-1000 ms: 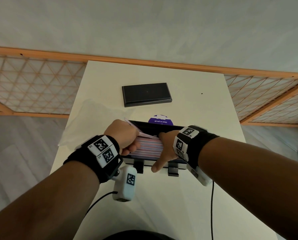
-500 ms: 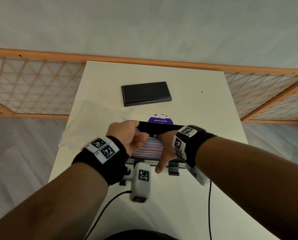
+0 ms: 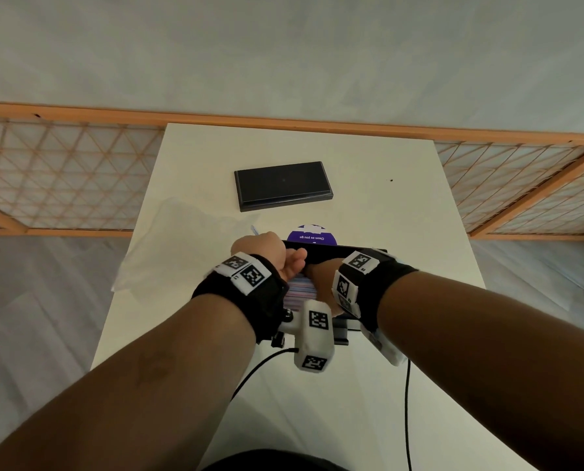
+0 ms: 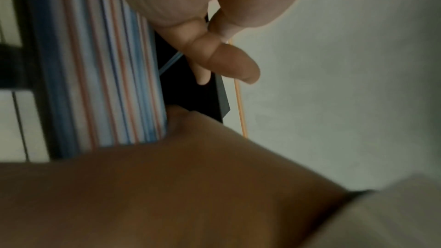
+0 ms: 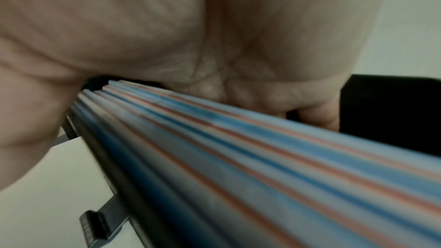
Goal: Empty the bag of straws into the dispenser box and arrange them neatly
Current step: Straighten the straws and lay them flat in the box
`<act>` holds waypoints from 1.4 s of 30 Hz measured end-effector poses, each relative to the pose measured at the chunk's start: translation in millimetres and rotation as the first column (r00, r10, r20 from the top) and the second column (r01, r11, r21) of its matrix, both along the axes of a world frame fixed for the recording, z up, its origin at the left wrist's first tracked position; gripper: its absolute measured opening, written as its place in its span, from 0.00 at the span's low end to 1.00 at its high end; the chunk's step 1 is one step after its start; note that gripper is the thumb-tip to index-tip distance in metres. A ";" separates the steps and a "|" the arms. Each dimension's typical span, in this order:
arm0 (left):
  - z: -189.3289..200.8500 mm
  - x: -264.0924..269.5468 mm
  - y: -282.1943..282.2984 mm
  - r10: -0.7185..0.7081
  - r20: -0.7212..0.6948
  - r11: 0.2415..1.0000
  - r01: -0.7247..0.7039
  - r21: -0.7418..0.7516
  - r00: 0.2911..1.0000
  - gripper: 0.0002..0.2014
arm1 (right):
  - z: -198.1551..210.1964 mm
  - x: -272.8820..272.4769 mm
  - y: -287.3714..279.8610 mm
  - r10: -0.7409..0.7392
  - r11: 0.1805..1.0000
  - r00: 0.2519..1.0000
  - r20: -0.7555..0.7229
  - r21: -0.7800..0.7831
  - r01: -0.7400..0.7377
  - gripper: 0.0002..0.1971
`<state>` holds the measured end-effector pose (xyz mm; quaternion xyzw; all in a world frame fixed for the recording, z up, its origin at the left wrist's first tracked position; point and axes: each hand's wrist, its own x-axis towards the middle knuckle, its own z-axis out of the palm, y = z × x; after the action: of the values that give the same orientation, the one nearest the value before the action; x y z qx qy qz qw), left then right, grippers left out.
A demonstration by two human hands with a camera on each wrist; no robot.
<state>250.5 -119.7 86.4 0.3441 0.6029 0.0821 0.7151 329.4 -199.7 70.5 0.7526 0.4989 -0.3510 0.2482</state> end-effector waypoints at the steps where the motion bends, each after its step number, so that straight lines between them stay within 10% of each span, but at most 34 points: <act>1: -0.3 -0.3 0.5 -0.012 -0.026 0.999 0.013 0.042 1.000 0.13 | 2.3 -2.2 0.0 0.012 1.000 1.000 0.012 0.010 -0.012 0.30; 5: 0.6 -7.4 -0.8 -0.068 -0.067 0.962 0.083 0.260 0.995 0.17 | 5.4 -11.9 -2.8 -0.047 0.998 0.998 0.043 -0.050 0.049 0.53; 12: 12.4 -39.4 16.5 -0.053 -0.101 0.870 0.096 0.484 0.994 0.18 | 6.8 -9.4 -4.5 -0.205 0.978 0.977 -0.061 0.013 0.206 0.60; 20: -1.6 -44.1 9.1 -0.171 -0.086 0.980 0.179 0.086 0.981 0.09 | 2.4 -1.7 0.9 -0.239 0.969 0.963 -0.124 0.032 0.245 0.47; 25: -1.0 -40.6 -1.3 -0.423 -0.131 0.900 0.432 0.049 0.896 0.15 | 1.3 -4.3 3.9 -0.224 0.970 0.969 -0.107 0.072 0.233 0.59; 28: 16.7 -48.2 2.8 -0.613 -0.331 0.701 0.687 0.190 0.717 0.24 | 3.4 -4.6 1.9 -0.196 0.976 0.976 -0.097 0.074 0.204 0.55; 31: 38.7 -65.3 15.0 -0.576 -0.747 0.049 0.926 0.374 0.332 0.20 | 2.5 -4.7 -1.1 -0.183 0.981 0.980 -0.073 0.059 0.187 0.50; 33: 41.2 -69.6 20.5 -0.503 -0.813 -0.215 0.868 0.447 0.294 0.17 | 2.6 -5.9 -2.6 -0.179 0.981 0.981 -0.068 0.056 0.183 0.47; 38: 0.1 -69.6 22.2 -0.796 -0.530 -0.085 0.812 0.577 0.292 0.50 | 14.4 -11.9 -7.8 -0.075 0.983 0.996 -0.052 0.162 0.082 0.53; 42: -21.8 -66.9 8.7 -0.811 -0.532 -0.113 0.826 0.552 0.244 0.53 | 15.7 -14.4 -10.3 -0.033 0.986 0.999 -0.029 0.163 0.037 0.52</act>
<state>183.7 -111.0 64.7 0.9028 0.1619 -0.1331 0.3755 315.0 -210.0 86.2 0.7743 0.5160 -0.3231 0.1726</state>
